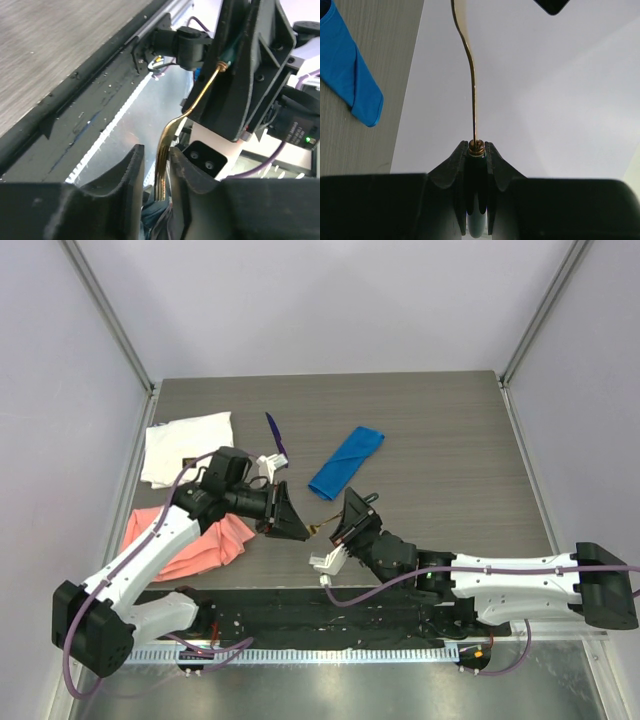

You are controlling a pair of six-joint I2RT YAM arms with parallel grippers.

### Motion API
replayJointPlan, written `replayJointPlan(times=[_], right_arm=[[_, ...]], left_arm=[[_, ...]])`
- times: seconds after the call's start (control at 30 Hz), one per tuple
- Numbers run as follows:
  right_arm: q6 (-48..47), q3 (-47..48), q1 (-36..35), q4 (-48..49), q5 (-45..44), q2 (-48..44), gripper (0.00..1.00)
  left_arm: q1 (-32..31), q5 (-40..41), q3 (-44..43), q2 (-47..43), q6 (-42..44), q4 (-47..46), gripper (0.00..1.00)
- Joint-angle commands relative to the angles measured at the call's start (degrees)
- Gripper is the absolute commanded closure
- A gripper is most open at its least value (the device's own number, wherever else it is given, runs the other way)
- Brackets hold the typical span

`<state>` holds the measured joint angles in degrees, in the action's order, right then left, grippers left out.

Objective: Fold the napkin into a case and place the utensils inside
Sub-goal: Pass from the right arm to the left, then insert the fork into the folded napkin.

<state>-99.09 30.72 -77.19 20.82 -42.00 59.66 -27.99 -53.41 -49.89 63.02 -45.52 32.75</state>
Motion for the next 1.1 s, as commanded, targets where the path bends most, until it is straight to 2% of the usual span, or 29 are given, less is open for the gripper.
replayJointPlan(times=[0.0, 0.03, 0.07, 0.17, 0.2, 0.23, 0.27, 0.3, 0.33, 0.37, 0.4, 0.43, 0.47, 0.5, 0.53, 0.6, 0.67, 0.73, 0.8, 0.87, 0.93, 0.97, 1.0, 1.03, 1.07], right_arm=[[-0.1, 0.8, -0.5, 3.7, 0.5, -0.4, 0.99], [-0.1, 0.6, -0.5, 4.0, 0.6, -0.5, 0.99], [0.7, 0.5, -0.4, 4.2, 0.7, -0.4, 0.97], [3.5, 0.6, -0.5, 5.2, 0.8, -0.5, 0.8], [7.3, 0.7, -0.4, 4.8, 1.1, -0.7, 0.57], [9.9, 2.1, 0.3, 2.9, 1.5, -0.7, 0.48], [13.1, 3.3, 1.2, -0.2, 1.0, -0.5, 0.43], [17.7, 4.3, 1.6, -0.1, -1.0, -0.2, 0.3], [26.3, 5.6, 2.0, 0.4, -1.5, -0.2, 0.23], [31.3, 6.0, 5.5, -2.3, -0.8, -0.5, 0.16], [35.6, 6.5, 7.2, -4.8, 2.2, -0.8, 0.01], [45.3, 7.5, 9.1, -6.5, 2.7, -0.8, 0.0], [50.8, 7.9, 10.9, -8.1, 3.5, -0.7, 0.0], [55.8, 8.6, 15.7, -9.6, 4.8, -0.5, 0.0], [66.9, 10.0, 18.3, -11.2, 8.7, -0.4, 0.0], [77.9, 11.3, 25.6, -14.0, 9.8, 0.6, 0.0], [88.9, 14.7, 30.5, -20.4, 16.7, 3.1, 0.0], [93.0, 20.0, 37.7, -26.0, 22.9, 6.2, 0.0], [97.5, 23.8, 42.0, -31.8, 29.0, 11.7, 0.0], [98.4, 28.0, 47.9, -34.0, 36.7, 15.6, 0.0], [101.4, 32.3, 53.5, -34.4, 41.0, 21.4, 0.05], [102.5, 33.7, 55.4, -33.9, 48.3, 23.6, 0.06], [105.3, 38.0, 57.0, -33.9, 52.4, 29.3, 0.28], [107.1, 40.4, 58.4, -34.0, 55.6, 32.3, 0.44], [108.8, 43.2, 60.5, -35.0, 61.5, 35.3, 0.54]], left_arm=[[0.7, -3.9, 1.0, -0.9, 0.0, -3.2, 0.79], [0.8, -4.0, 2.1, -1.1, -0.6, -4.5, 0.96], [1.4, -3.6, 2.4, -1.7, -1.1, -4.9, 1.0], [2.1, -2.1, 4.4, -3.9, -4.3, -8.5, 1.0], [2.6, -1.4, 4.5, -4.3, -4.8, -8.2, 1.0], [3.5, 0.8, 4.4, -4.9, -5.0, -7.6, 1.0], [3.8, 2.5, 4.3, -5.5, -4.8, -5.8, 1.0], [4.3, 4.4, 3.9, -6.5, -4.5, -4.3, 1.0], [4.6, 6.5, 3.5, -7.0, -4.6, -3.2, 1.0], [4.9, 11.1, 3.4, -7.4, -5.1, -2.5, 1.0], [5.0, 12.9, 3.4, -7.9, -5.6, -2.3, 1.0], [5.0, 14.8, 3.7, -7.8, -6.6, -2.5, 1.0], [5.0, 17.4, 3.8, -7.5, -8.5, -3.0, 1.0], [5.0, 19.2, 4.0, -7.0, -9.8, -3.7, 1.0], [5.0, 20.4, 4.5, -5.7, -10.9, -4.3, 1.0], [5.0, 22.4, 5.1, -4.3, -14.7, -8.2, 1.0], [5.0, 23.6, 6.0, -2.0, -17.6, -12.0, 1.0], [5.0, 26.5, 4.7, 0.2, -19.3, -13.9, 1.0], [4.9, 27.0, 2.3, 4.9, -20.0, -14.8, 1.0], [5.0, 27.7, 1.0, 9.5, -20.8, -16.8, 1.0], [5.0, 28.1, -0.8, 12.5, -20.9, -19.0, 1.0], [5.0, 27.9, -1.4, 15.4, -20.9, -19.5, 1.0], [5.0, 27.4, -2.2, 17.2, -21.1, -20.4, 1.0], [5.0, 26.6, -2.4, 18.7, -21.4, -23.5, 1.0], [5.0, 26.0, -2.8, 20.1, -21.5, -24.6, 1.0]])
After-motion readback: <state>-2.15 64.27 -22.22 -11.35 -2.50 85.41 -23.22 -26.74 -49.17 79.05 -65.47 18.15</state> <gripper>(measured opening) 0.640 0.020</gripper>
